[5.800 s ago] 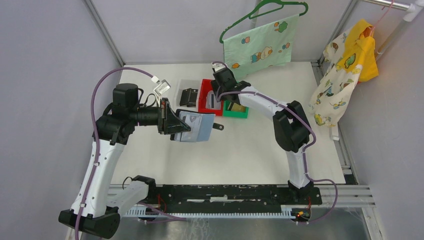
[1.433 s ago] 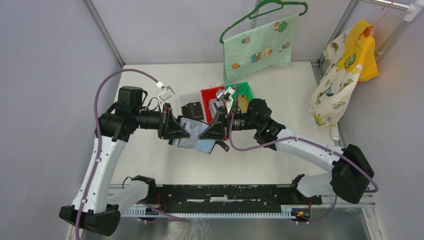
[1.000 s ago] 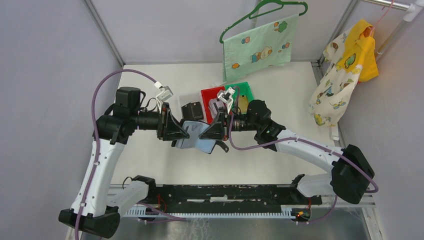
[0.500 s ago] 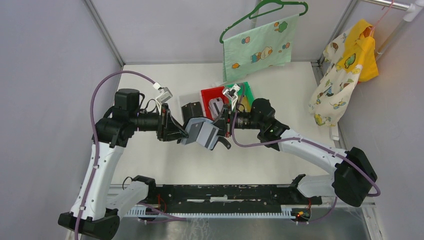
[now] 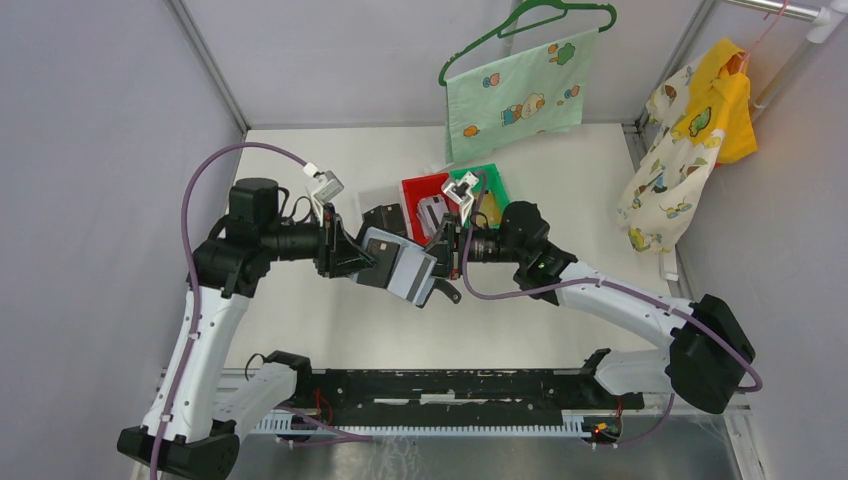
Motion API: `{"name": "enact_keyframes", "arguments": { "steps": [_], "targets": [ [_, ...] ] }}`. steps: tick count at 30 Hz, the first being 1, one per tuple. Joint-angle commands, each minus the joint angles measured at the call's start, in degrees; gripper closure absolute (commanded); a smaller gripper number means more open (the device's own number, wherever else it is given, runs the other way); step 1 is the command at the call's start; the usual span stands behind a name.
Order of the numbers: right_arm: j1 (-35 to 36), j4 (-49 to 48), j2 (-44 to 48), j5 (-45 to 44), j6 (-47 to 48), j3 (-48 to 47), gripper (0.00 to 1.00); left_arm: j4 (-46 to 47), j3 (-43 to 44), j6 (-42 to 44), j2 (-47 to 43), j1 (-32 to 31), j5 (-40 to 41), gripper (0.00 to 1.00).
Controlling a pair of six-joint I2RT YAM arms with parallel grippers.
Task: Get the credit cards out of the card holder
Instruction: Remove the credit card from the card holder.
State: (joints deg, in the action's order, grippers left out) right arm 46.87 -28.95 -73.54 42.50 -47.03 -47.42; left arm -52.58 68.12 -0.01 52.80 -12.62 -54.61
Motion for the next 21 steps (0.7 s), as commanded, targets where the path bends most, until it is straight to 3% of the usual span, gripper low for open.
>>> {"name": "enact_keyframes", "arguments": {
  "steps": [1,7,9,13,16,18,21],
  "targets": [
    [0.32,-7.90,2.24,1.93,-1.94,0.12,1.00,2.00,0.34,-2.27,0.07,0.14,-7.02,0.63],
    [0.28,-10.32,2.23,2.98,-2.72,1.10,0.99,-0.18,1.43,-1.43,1.10,0.17,-13.78,0.83],
    [0.17,-9.51,2.14,3.41,-1.78,1.10,0.87,-0.57,1.77,-1.46,1.45,0.15,-14.38,0.91],
    [-1.87,-4.56,3.00,4.10,1.72,0.92,0.62,-2.72,2.93,-0.39,2.26,0.14,-13.07,0.97],
    [-4.39,-3.06,4.20,4.55,2.72,1.78,0.58,-3.57,3.79,1.49,2.43,0.14,-12.50,0.98],
    [-5.82,-1.41,4.58,4.98,3.84,1.86,0.51,-3.60,4.39,1.62,2.32,0.16,-12.26,0.98],
    [-8.22,7.31,4.95,3.85,9.57,-0.62,0.46,-3.54,5.02,1.56,2.14,0.14,-12.00,0.98]
  ]
}}
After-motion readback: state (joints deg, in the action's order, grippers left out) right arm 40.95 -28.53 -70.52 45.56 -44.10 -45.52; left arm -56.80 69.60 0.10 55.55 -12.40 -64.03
